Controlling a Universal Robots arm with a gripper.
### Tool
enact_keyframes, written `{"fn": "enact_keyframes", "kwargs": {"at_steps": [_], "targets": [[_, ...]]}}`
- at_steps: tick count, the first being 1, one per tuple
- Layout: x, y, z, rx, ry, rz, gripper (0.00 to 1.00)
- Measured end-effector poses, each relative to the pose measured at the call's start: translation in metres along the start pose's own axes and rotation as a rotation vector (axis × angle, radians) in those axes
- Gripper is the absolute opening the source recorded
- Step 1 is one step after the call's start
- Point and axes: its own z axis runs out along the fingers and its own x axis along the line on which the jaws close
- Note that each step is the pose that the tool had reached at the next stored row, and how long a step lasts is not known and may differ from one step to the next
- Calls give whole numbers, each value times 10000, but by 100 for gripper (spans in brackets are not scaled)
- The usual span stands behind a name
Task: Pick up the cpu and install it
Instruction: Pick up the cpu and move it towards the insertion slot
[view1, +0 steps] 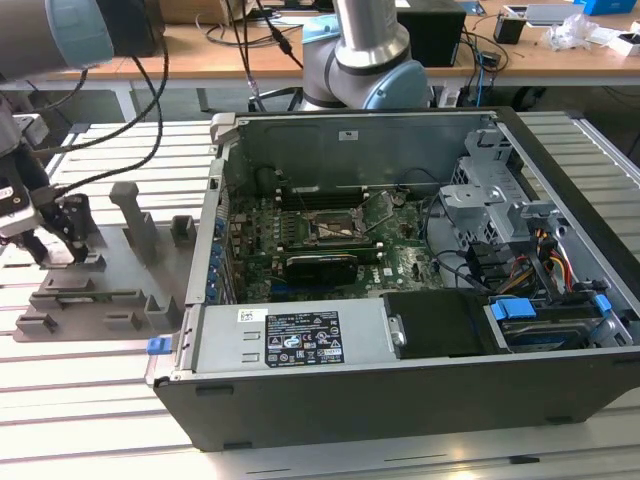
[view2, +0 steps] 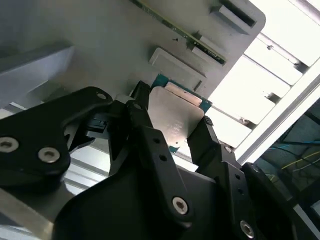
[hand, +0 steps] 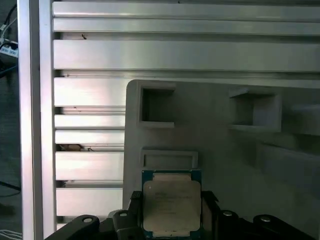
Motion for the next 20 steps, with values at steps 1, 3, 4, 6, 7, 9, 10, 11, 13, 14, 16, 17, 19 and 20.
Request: {"fn": "enact_keyframes", "kwargs": {"at_steps": [1, 3, 4, 6, 7, 9, 10, 11, 13, 14, 16, 17, 19, 20], "targets": [[-4, -6, -172, 0, 5, -1, 55], [-5, -8, -225, 0, 4, 0, 55], [-6, -9, -246, 0, 4, 0, 55], [-7, -10, -287, 0, 4, 0, 55], [-7, -11, -316, 0, 4, 0, 55], [-8, -13, -366, 1, 6, 0, 55], [-9, -13, -391, 0, 7, -1, 55], [-10, -14, -412, 0, 7, 0, 55], [-11, -16, -482, -1, 8, 0, 55], [-12, -17, -497, 0, 9, -1, 55], [-13, -18, -536, 0, 8, 0, 55], [-13, -19, -564, 0, 9, 0, 55], [-14, -21, -606, 0, 10, 0, 55], [-15, -22, -630, 0, 10, 0, 55]]}}
